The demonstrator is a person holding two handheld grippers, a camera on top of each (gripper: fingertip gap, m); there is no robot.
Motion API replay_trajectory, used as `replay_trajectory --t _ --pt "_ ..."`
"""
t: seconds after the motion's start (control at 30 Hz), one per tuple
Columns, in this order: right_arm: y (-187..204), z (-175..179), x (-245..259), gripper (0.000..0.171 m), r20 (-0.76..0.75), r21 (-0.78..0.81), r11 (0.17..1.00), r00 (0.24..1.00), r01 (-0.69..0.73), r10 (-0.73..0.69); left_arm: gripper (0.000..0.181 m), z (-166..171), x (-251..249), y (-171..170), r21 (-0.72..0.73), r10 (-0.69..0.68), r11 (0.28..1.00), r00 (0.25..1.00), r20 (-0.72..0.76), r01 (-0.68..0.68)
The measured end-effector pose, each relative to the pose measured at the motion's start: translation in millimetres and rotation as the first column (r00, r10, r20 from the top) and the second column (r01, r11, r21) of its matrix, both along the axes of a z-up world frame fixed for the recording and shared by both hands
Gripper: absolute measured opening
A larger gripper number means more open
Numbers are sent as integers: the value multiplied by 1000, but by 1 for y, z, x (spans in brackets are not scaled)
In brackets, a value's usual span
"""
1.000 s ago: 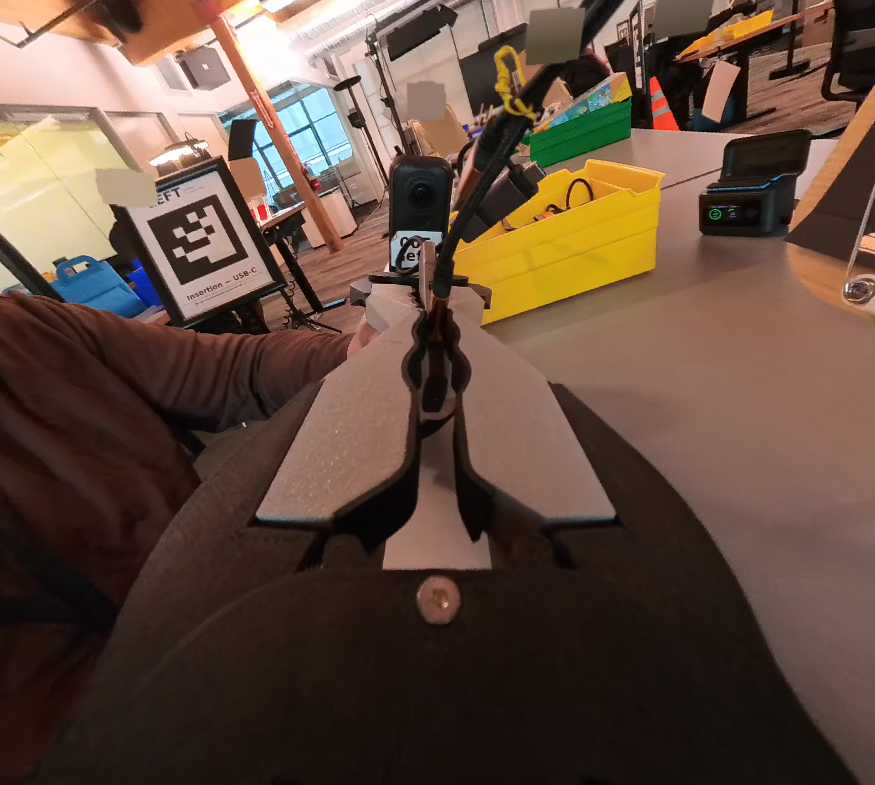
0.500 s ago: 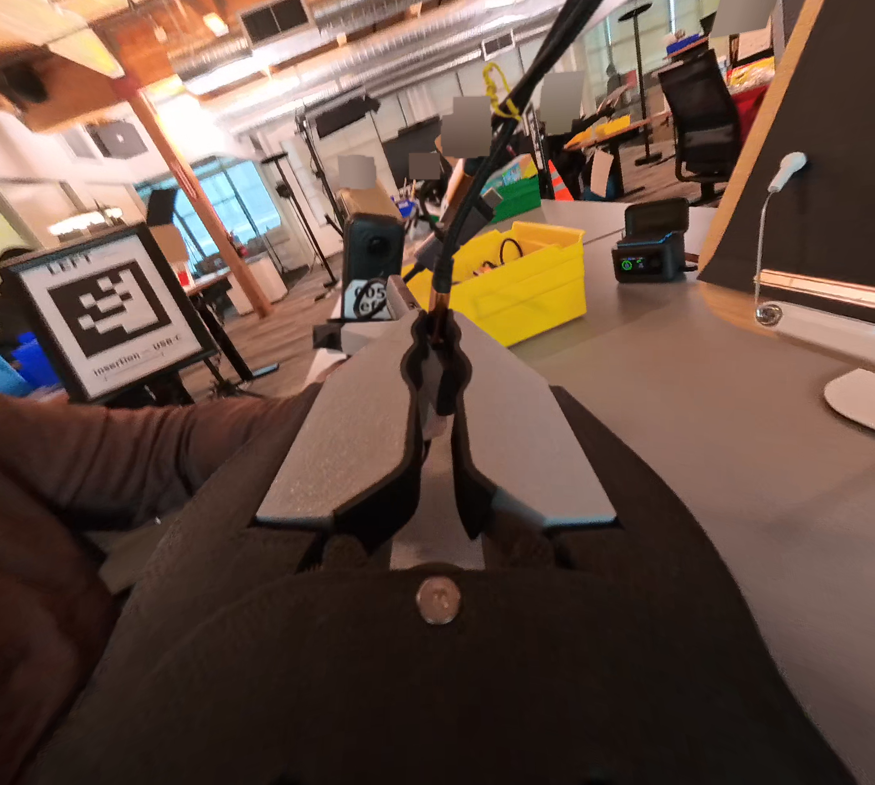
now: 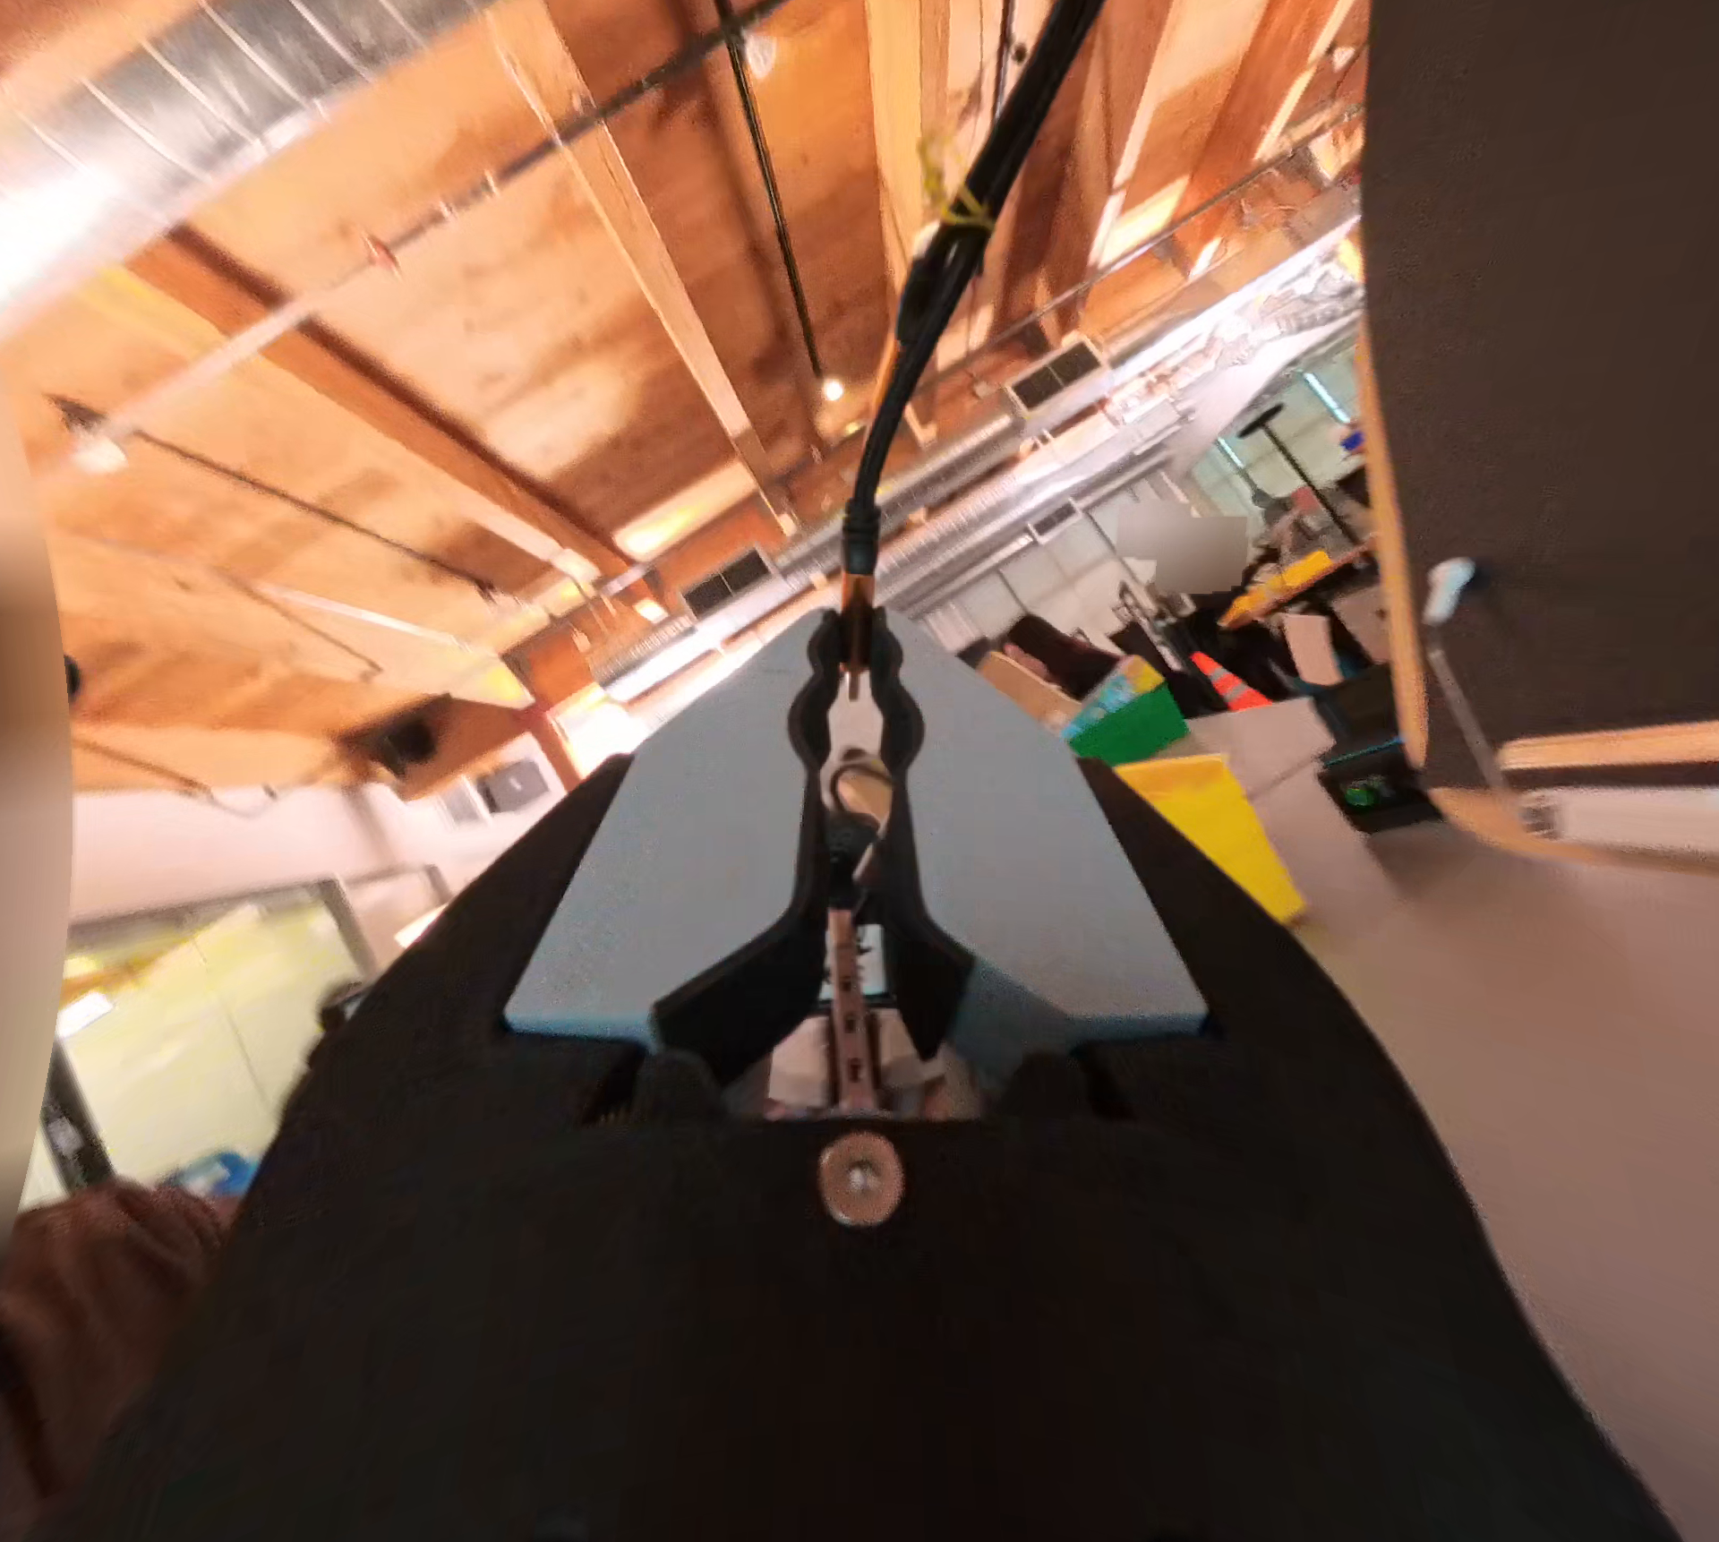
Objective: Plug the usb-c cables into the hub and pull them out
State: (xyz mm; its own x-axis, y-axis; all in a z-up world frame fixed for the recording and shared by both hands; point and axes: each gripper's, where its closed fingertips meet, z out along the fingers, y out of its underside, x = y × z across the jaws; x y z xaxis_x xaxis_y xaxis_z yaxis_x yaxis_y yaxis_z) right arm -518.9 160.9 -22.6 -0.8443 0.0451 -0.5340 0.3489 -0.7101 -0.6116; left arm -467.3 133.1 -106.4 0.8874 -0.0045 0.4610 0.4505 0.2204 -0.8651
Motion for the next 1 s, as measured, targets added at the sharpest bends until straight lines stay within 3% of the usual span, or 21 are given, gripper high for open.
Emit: replay_trajectory --t 0.03,0.1,0.17,0.27,0.43,0.6,0.7,0.8,0.9,1.0 --pt "5 -1 -1 1 -19 56 998 1000 15 -13 7 -3 3 6 4 -17 1000 1000 24 17" --pt "1 -16 0 1 -78 260 961 994 95 -77 7 -5 3 12 -5 -32 999 999 11 32" --pt "-9 -24 8 2 -132 383 915 988 124 -78 8 -8 5 15 -85 -25 996 994 -104 16" --pt "-25 -19 18 2 -187 417 902 982 110 -33 7 -20 6 17 -200 31 975 953 -300 -95" --pt "-38 -24 26 2 -282 509 840 959 186 -42 8 -32 -7 15 -295 103 917 873 -478 -269" --pt "-15 6 57 2 -401 493 809 909 320 -115 7 -58 -22 12 -428 84 808 798 -597 -405" --pt "16 27 97 2 -455 503 771 878 389 -147 7 -64 -17 17 -456 39 786 769 -638 -418" --pt "67 38 127 2 -509 585 612 828 532 -234 7 -66 -9 22 -465 6 783 752 -659 -414" --pt "142 40 142 1 -540 677 349 760 648 -362 7 -68 -4 24 -467 -12 780 737 -676 -416" --pt "221 26 153 2 -516 782 81 716 617 -469 7 -68 -6 25 -466 0 772 732 -681 -433"
